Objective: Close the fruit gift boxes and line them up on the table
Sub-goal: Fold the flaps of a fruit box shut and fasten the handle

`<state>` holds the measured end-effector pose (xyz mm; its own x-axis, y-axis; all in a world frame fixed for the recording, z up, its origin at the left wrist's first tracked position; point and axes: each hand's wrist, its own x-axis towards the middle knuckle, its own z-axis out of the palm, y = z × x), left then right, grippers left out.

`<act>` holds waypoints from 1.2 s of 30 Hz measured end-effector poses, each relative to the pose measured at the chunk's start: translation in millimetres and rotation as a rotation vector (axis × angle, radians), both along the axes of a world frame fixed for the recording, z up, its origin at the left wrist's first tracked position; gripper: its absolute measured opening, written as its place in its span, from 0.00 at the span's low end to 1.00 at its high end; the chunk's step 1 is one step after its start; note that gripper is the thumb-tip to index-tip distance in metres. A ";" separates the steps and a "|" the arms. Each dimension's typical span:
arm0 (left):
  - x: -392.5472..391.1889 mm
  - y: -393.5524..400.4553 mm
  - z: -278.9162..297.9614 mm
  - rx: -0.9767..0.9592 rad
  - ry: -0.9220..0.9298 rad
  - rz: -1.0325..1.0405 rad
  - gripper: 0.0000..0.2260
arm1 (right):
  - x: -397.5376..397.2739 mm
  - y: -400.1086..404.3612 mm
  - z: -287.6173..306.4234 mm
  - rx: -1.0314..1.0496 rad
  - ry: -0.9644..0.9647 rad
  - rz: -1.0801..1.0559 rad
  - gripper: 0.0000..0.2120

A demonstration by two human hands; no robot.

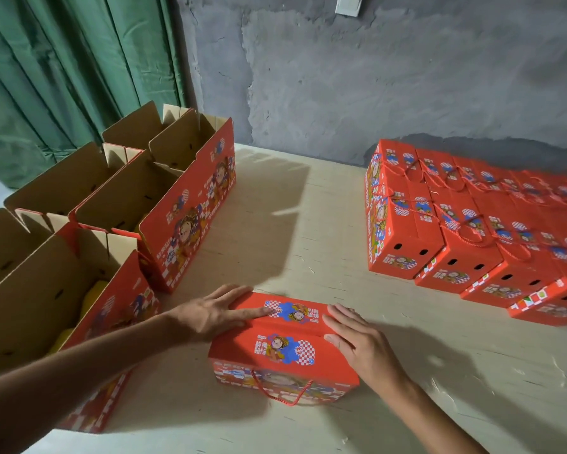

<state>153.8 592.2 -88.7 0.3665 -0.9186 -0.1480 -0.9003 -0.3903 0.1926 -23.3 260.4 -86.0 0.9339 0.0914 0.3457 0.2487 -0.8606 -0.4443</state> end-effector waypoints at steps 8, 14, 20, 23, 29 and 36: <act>-34.9 -19.2 13.9 -0.466 -0.073 0.133 0.17 | -7.4 8.1 0.3 -0.200 -0.085 -0.013 0.23; -63.4 -30.8 -1.0 -0.665 -0.129 0.274 0.17 | -14.9 18.2 -12.2 -0.227 -0.191 -0.132 0.20; -64.4 -31.7 -1.9 -0.702 -0.282 0.274 0.14 | -15.4 17.6 -14.8 -0.349 -0.233 -0.147 0.16; -70.8 -35.8 -8.1 -0.724 -0.278 0.342 0.14 | -12.6 25.6 -9.5 -0.384 -0.270 -0.191 0.10; -68.6 -34.3 -9.6 -0.698 -0.316 0.335 0.14 | 4.9 56.1 15.9 -0.476 -0.096 -0.317 0.20; -70.8 -44.1 -8.7 -0.710 -0.400 0.361 0.11 | 4.7 61.6 16.1 -0.522 -0.002 -0.362 0.21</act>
<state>83.0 548.1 -97.5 0.5538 -0.5634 0.6131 -0.7970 -0.5719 0.1944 -18.5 322.0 -69.9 0.9365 -0.0733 0.3429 -0.0986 -0.9935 0.0568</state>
